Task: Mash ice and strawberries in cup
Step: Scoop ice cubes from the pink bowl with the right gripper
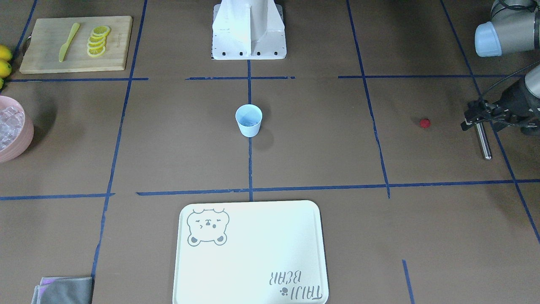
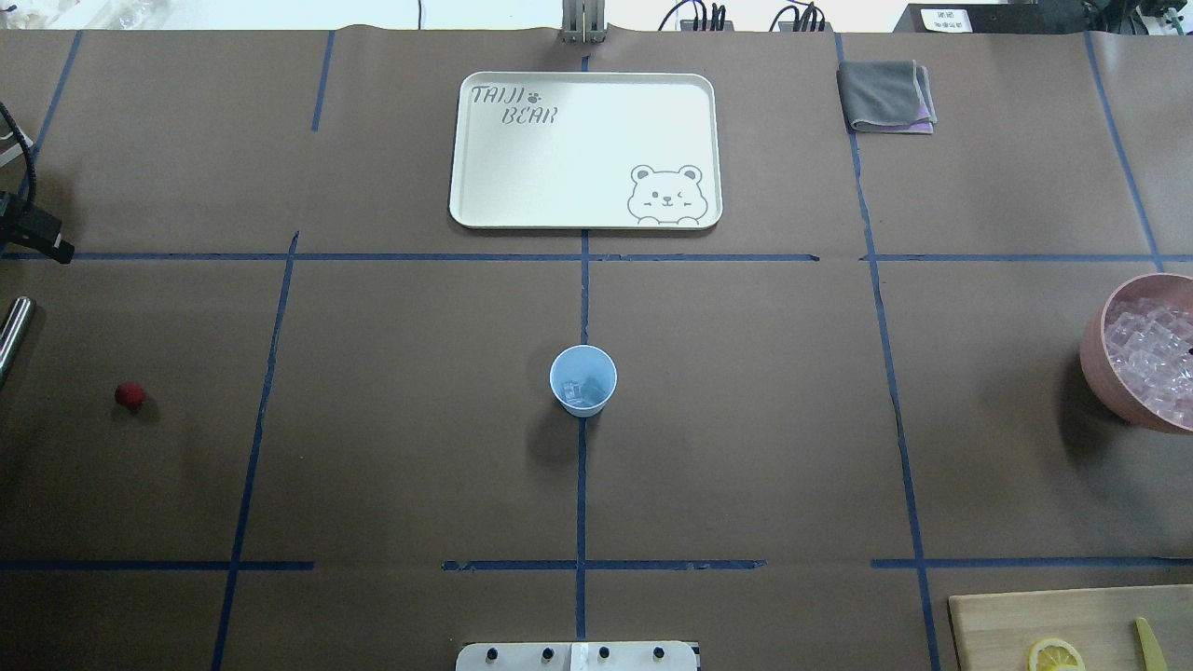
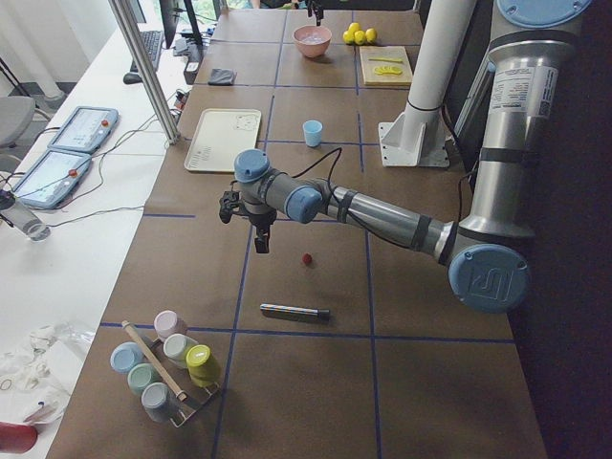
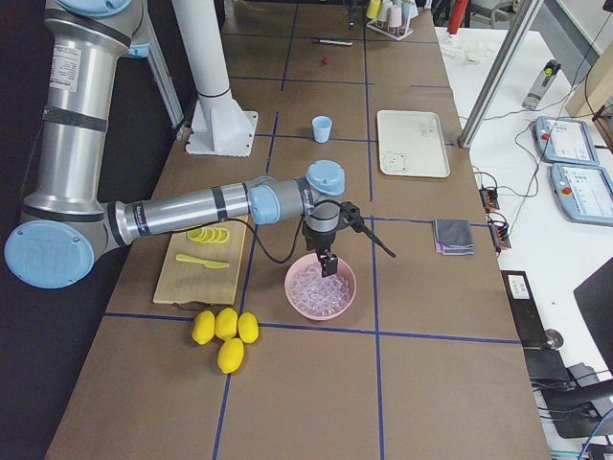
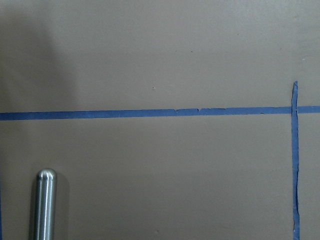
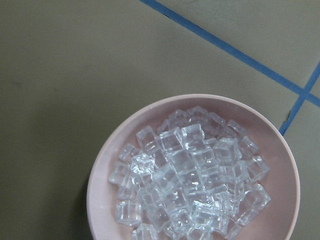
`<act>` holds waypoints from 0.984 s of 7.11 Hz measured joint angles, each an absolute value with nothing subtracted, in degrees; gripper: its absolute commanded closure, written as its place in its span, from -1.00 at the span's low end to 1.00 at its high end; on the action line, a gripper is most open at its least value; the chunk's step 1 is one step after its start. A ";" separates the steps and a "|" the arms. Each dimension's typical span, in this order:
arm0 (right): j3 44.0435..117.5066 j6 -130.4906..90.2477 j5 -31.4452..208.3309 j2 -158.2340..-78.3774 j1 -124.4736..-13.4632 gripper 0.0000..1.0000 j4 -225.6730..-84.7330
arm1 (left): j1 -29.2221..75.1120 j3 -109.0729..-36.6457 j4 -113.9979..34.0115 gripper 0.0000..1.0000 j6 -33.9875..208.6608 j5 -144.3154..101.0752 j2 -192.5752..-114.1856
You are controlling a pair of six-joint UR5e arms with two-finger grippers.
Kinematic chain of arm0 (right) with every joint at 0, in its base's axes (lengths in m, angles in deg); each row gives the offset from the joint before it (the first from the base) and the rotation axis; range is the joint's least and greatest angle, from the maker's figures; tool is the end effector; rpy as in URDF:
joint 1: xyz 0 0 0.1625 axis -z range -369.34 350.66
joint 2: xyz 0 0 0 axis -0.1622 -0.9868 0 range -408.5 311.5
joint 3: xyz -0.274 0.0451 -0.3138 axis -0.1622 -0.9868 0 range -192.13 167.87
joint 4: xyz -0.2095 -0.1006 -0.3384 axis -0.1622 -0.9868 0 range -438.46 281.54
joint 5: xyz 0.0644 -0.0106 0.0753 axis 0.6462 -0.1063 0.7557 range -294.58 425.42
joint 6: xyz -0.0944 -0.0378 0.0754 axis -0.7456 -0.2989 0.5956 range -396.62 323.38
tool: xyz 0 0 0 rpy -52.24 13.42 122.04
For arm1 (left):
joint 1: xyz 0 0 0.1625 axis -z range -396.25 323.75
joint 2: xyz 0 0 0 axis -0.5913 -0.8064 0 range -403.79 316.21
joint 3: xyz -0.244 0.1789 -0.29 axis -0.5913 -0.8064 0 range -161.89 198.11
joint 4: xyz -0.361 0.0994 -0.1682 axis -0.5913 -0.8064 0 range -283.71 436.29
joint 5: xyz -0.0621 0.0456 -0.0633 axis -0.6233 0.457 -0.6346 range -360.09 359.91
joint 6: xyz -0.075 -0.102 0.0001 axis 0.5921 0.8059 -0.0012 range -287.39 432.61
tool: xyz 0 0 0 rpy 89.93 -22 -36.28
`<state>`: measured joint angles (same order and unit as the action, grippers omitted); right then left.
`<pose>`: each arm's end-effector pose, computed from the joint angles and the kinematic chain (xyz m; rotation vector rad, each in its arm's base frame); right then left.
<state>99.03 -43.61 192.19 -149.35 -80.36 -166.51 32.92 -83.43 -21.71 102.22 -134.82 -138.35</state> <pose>-0.0829 -0.4178 0.5825 0.1403 -0.6646 -0.5044 0.1487 -0.5150 0.5139 0.0333 0.8646 0.0206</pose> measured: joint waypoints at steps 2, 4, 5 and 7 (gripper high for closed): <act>95.63 -47.69 192.08 -149.09 -80.30 -0.76 -166.42 | 32.92 -83.61 -21.71 -1.00 102.25 -134.82 -138.49; 93.59 -50.18 192.07 -148.60 -80.21 -0.71 -166.36 | 32.92 -83.66 -21.71 -1.00 102.28 -134.82 -138.74; 92.33 -51.88 192.07 -148.19 -80.20 -0.68 -166.37 | 32.92 -83.66 -21.71 -1.00 102.25 -134.82 -138.80; 89.78 -53.11 192.09 -146.77 -80.09 -0.58 -166.42 | 32.92 -83.67 -21.71 -1.00 102.23 -134.82 -139.06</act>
